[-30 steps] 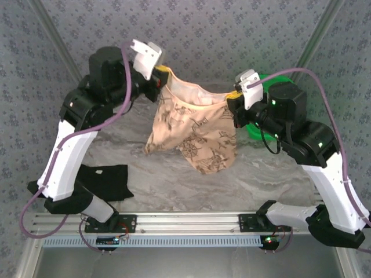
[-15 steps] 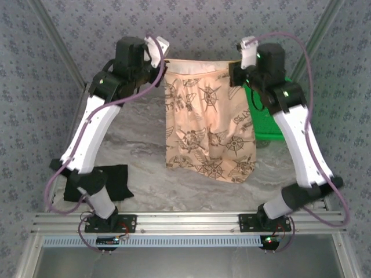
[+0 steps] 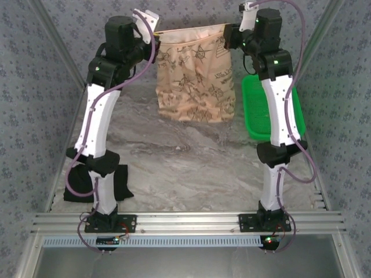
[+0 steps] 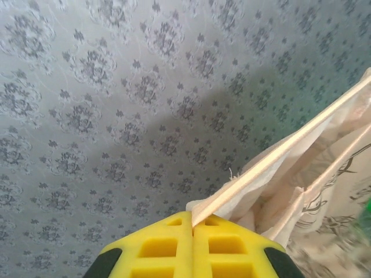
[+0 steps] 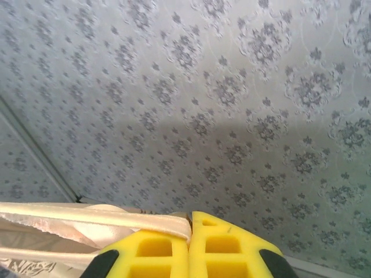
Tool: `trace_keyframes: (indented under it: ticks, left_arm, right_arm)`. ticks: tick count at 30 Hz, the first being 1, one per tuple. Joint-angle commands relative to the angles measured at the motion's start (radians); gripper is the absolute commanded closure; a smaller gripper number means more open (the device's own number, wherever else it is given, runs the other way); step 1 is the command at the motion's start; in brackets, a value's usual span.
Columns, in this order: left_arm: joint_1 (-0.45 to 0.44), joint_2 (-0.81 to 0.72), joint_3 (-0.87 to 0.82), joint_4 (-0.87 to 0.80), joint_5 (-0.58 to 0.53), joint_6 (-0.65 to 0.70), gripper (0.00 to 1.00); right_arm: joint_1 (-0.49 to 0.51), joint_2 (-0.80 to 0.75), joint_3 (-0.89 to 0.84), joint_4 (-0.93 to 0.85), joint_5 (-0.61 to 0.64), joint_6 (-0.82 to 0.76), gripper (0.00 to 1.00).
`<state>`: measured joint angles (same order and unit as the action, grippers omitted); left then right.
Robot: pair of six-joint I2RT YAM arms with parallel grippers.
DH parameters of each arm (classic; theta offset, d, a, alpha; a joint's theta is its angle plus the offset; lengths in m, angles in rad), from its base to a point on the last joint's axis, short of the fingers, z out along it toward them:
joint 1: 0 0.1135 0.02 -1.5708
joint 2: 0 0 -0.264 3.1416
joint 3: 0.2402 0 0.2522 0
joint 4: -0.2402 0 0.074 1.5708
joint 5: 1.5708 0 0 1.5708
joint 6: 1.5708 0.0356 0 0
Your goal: Fold the inside-out t-shirt
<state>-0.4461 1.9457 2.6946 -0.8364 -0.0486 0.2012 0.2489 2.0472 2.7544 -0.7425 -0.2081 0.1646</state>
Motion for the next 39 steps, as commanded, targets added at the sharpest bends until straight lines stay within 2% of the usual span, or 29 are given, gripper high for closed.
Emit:
trace_keyframes:
  ticks: [1, 4, 7, 12, 13, 14, 15, 16, 17, 20, 23, 26, 29, 32, 35, 37, 39]
  left_arm:
    - [-0.006, -0.155, -0.08, 0.054, 0.028, -0.003, 1.0]
    - [-0.034, -0.292, -0.321, 0.095, 0.028, 0.016, 1.0]
    - [-0.05, -0.468, -0.738, 0.251, 0.038, -0.004, 1.0]
    - [-0.118, -0.795, -1.458, 0.558, 0.049, -0.088, 0.98]
    - [-0.137, -0.851, -1.58, 0.598, 0.051, -0.133, 0.9]
    - [-0.151, -0.899, -1.693, 0.628, 0.068, -0.182, 0.76]
    - [-0.159, -0.935, -1.782, 0.654, 0.103, -0.228, 0.6]
    - [-0.162, -0.974, -1.878, 0.688, 0.155, -0.305, 0.48]
    - [-0.161, -1.011, -1.96, 0.708, 0.192, -0.388, 0.43]
    - [-0.16, -1.141, -2.128, 0.73, 0.229, -0.598, 0.42]
    - [-0.157, -1.258, -2.181, 0.683, 0.198, -0.69, 0.39]
    - [-0.149, -1.26, -2.14, 0.632, 0.18, -0.636, 0.39]
    - [-0.1, -1.139, -2.045, 0.571, 0.155, -0.637, 0.38]
    - [-0.062, -0.975, -1.943, 0.538, 0.17, -0.683, 0.37]
    - [-0.056, -0.837, -1.881, 0.547, 0.185, -0.652, 0.37]
    - [-0.047, -0.773, -1.864, 0.566, 0.185, -0.665, 0.37]
    - [-0.036, -0.716, -1.849, 0.585, 0.206, -0.68, 0.4]
  right_arm:
    - [0.013, -0.16, -0.126, 0.056, 0.013, -0.071, 1.0]
    - [0.047, -0.313, -0.385, 0.109, 0.012, -0.147, 1.0]
    - [0.075, -0.488, -0.75, 0.205, 0.003, -0.213, 1.0]
    - [0.203, -0.771, -1.422, 0.401, 0.095, -0.238, 1.0]
    - [0.241, -0.818, -1.539, 0.436, 0.109, -0.237, 0.99]
    - [0.28, -0.859, -1.659, 0.46, 0.129, -0.224, 0.96]
    - [0.312, -0.889, -1.735, 0.466, 0.134, -0.211, 0.91]
    - [0.346, -0.92, -1.804, 0.457, 0.114, -0.194, 0.81]
    - [0.381, -0.948, -1.865, 0.435, 0.085, -0.17, 0.69]
    - [0.494, -1.028, -1.982, 0.367, 0.037, -0.119, 0.57]
    - [0.553, -1.07, -2.024, 0.324, 0.111, -0.068, 0.45]
    - [0.531, -1.012, -2.01, 0.362, 0.135, -0.058, 0.43]
    - [0.495, -0.847, -1.927, 0.41, 0.172, -0.015, 0.42]
    - [0.477, -0.677, -1.849, 0.48, 0.112, 0.049, 0.45]
    - [0.524, -0.519, -1.786, 0.527, 0.094, 0.033, 0.48]
    - [0.562, -0.426, -1.742, 0.517, 0.129, 0.013, 0.51]
    - [0.591, -0.36, -1.732, 0.535, 0.102, -0.005, 0.55]
